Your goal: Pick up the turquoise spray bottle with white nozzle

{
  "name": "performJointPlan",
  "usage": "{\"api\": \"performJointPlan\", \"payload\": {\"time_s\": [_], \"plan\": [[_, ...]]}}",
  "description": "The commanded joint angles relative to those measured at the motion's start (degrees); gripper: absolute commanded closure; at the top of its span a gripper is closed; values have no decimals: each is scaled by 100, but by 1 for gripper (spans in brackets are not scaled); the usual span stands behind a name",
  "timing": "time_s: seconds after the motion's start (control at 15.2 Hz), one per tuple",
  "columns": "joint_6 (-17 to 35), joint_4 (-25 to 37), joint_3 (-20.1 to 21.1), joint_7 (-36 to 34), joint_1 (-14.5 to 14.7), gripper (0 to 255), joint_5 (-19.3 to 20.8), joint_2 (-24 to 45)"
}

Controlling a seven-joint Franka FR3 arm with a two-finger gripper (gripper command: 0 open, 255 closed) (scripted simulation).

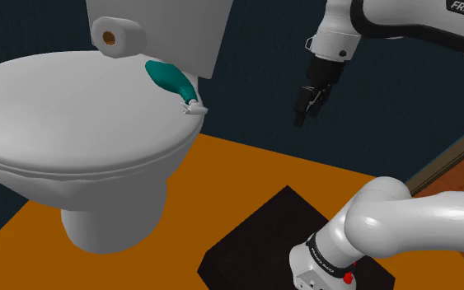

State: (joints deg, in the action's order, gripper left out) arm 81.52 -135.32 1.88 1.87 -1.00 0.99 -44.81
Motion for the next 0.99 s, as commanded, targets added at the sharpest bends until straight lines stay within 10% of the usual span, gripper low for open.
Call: {"api": "performJointPlan", "payload": {"time_s": [0.0, 0.92], "plan": [[0, 0, 0, 0, 0, 0, 0, 0], [1367, 1481, 1267, -2041, 19, 0, -605, 2069]]}}
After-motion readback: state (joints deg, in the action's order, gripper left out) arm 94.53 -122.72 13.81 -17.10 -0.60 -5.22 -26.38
